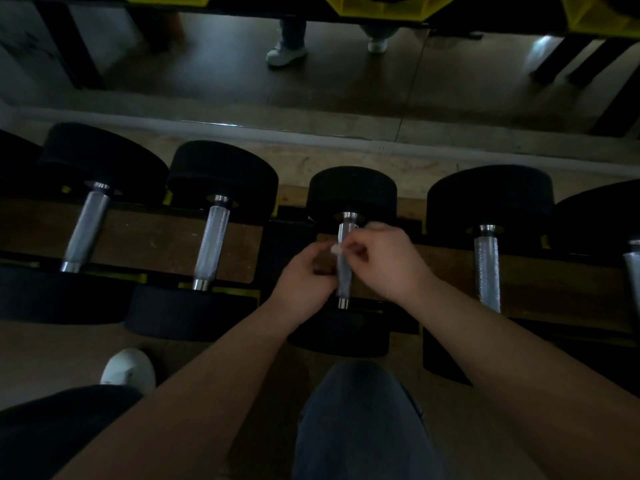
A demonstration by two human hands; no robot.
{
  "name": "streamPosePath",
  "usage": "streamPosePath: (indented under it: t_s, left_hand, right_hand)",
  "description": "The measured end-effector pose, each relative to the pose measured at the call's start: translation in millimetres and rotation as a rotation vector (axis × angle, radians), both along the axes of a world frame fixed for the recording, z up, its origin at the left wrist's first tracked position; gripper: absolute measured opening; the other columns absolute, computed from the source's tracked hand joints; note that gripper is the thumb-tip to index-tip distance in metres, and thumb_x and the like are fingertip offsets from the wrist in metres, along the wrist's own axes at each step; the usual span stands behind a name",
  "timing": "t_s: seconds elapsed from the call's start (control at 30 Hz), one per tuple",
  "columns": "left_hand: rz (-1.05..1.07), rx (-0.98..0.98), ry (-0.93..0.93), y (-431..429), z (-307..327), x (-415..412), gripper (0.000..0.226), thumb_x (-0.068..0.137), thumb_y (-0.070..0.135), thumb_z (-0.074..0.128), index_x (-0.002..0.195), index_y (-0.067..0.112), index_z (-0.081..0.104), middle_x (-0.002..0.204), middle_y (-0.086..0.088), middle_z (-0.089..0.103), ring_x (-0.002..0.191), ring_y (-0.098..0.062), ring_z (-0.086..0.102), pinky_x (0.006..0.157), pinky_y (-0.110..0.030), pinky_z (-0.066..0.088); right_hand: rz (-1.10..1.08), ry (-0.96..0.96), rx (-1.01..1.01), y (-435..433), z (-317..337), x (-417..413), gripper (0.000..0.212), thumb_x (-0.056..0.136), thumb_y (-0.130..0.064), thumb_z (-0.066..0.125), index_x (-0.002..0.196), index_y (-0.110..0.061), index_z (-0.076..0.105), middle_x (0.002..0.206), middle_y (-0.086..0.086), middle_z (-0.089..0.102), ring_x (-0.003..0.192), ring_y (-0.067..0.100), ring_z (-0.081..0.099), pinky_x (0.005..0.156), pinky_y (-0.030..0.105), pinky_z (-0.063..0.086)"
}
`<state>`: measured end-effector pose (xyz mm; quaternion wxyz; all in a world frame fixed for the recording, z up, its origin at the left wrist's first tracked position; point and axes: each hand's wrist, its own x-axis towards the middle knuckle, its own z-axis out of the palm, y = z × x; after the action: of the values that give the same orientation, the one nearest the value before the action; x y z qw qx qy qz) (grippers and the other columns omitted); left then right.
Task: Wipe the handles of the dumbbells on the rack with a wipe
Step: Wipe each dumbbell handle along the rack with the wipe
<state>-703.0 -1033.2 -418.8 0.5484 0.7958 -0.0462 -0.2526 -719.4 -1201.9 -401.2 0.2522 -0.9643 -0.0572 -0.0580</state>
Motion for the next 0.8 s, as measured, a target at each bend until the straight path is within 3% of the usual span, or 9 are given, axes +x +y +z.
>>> streamPosePath:
  t_s: [0.1,0.27,0.43,0.5,0.6,0.7,0.8]
  left_hand:
    - [0.028,0.007,-0.009,-1.1,-1.9,0.6,0.056,0.081,0.008,0.070,0.125,0.040,0.057,0.106,0.007,0.071,0.100,-0.010,0.068,0.091,-0.033,0.056]
    - [0.033,-0.003,-0.015,-0.3,-2.9,1.0,0.056,0.081,0.004,0.069,0.128,0.034,0.061,0.102,0.006,0.073,0.097,-0.009,0.070,0.089,-0.033,0.057]
    - [0.031,0.006,-0.034,-0.2,-3.4,1.5,0.062,0.077,0.002,0.071,0.128,0.035,0.061,0.102,0.010,0.072,0.099,-0.006,0.068,0.081,-0.019,0.053]
    - [0.041,-0.002,-0.027,-0.3,-3.4,1.9,0.064,0.075,0.000,0.069,0.129,0.034,0.062,0.102,0.008,0.073,0.100,-0.008,0.069,0.087,-0.025,0.054]
    - [0.059,-0.004,-0.033,0.7,1.9,-3.1,0.055,0.083,0.002,0.063,0.128,0.033,0.063,0.101,0.007,0.073,0.096,-0.009,0.069,0.090,-0.033,0.057]
    - [0.104,0.003,-0.047,4.5,4.6,-9.7,0.041,0.093,0.008,0.061,0.128,0.029,0.063,0.099,0.013,0.070,0.092,0.001,0.066,0.081,-0.017,0.055]
    - [0.015,0.065,-0.075,9.2,9.8,-13.9,0.041,0.094,0.015,0.063,0.131,0.032,0.059,0.097,0.021,0.067,0.091,0.012,0.060,0.077,-0.005,0.045]
  right_hand:
    - [0.152,0.065,-0.030,2.5,2.0,-3.5,0.011,0.090,-0.022,0.070,0.099,-0.022,0.076,0.093,-0.008,0.058,0.082,0.009,0.060,0.076,0.031,0.056]
    - [-0.105,0.010,0.070,-6.3,1.5,10.5,0.015,0.097,-0.027,0.062,0.105,-0.025,0.074,0.098,-0.002,0.065,0.084,0.010,0.063,0.077,0.027,0.053]
    - [0.183,0.247,-0.004,5.5,9.1,-23.1,0.009,0.092,-0.021,0.068,0.096,-0.024,0.075,0.088,-0.008,0.070,0.076,0.001,0.062,0.068,0.011,0.046]
    - [0.170,0.249,0.013,8.0,6.9,-25.4,0.007,0.090,-0.020,0.070,0.093,-0.026,0.074,0.085,-0.009,0.069,0.077,0.002,0.063,0.072,0.017,0.051]
    - [-0.067,0.054,0.050,3.2,-0.5,-5.8,0.006,0.093,-0.021,0.065,0.093,-0.024,0.070,0.088,-0.003,0.068,0.079,0.010,0.063,0.075,0.029,0.054]
    - [-0.212,0.022,0.150,-3.9,-3.1,4.5,0.006,0.095,-0.022,0.062,0.093,-0.026,0.067,0.088,-0.004,0.068,0.079,0.008,0.063,0.073,0.023,0.051]
    - [-0.113,0.208,0.173,-1.7,-3.2,-18.6,0.009,0.094,-0.021,0.065,0.090,-0.029,0.064,0.085,-0.012,0.066,0.076,-0.003,0.061,0.067,0.010,0.044]
